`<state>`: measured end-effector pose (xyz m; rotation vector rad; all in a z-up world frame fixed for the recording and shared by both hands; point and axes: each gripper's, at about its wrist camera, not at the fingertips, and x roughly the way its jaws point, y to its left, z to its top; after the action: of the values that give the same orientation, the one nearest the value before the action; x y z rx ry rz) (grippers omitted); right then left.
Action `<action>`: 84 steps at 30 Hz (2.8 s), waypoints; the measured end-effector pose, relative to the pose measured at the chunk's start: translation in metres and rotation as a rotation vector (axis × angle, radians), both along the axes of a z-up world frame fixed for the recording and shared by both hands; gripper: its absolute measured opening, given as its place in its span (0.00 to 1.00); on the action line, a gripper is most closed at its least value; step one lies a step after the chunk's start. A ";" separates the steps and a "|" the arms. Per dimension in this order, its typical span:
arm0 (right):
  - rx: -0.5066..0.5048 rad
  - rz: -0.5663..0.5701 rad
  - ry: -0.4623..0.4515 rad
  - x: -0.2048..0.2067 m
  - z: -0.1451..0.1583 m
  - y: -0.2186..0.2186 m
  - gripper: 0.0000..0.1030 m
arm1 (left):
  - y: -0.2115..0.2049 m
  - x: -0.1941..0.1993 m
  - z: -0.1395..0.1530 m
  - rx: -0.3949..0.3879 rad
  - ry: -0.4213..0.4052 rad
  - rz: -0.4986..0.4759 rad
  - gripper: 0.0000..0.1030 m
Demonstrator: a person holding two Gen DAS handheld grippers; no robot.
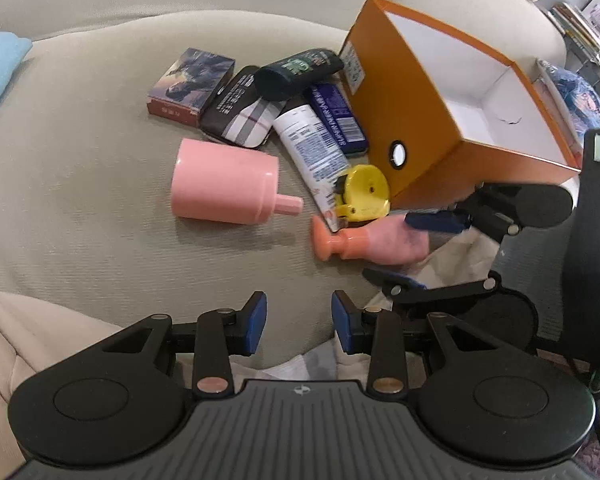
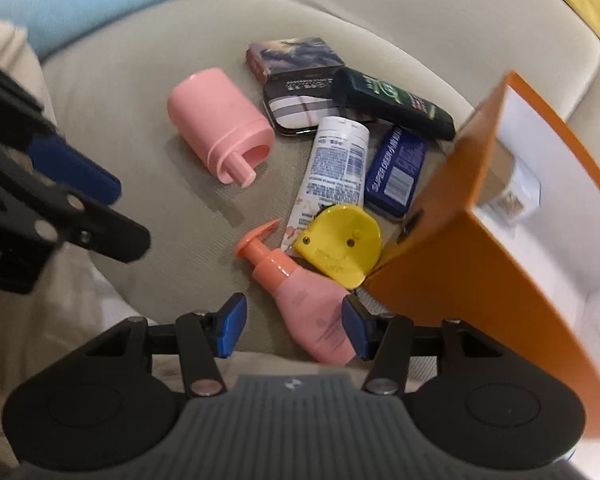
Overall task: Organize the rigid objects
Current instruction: 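Withdraw both tools from the box back toward the item pile, then grasp the pink pump bottle with the right tool while the left tool grasps the pink cup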
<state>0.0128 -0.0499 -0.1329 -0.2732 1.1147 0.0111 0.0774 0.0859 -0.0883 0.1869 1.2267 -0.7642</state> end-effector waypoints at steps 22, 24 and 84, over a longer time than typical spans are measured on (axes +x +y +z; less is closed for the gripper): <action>0.158 -0.046 0.021 0.033 0.005 0.000 0.40 | -0.005 0.042 0.012 0.095 -0.179 -0.169 0.40; 0.223 -0.104 0.029 0.042 0.005 -0.005 0.40 | -0.005 0.048 0.015 0.114 -0.216 -0.200 0.40; 0.540 -0.354 0.044 0.092 0.012 -0.041 0.29 | -0.023 0.083 -0.027 0.295 0.062 -0.240 0.79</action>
<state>0.1045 -0.0913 -0.1213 0.4096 1.1478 0.0035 0.1606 0.0627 -0.1155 0.5643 1.3893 -0.7963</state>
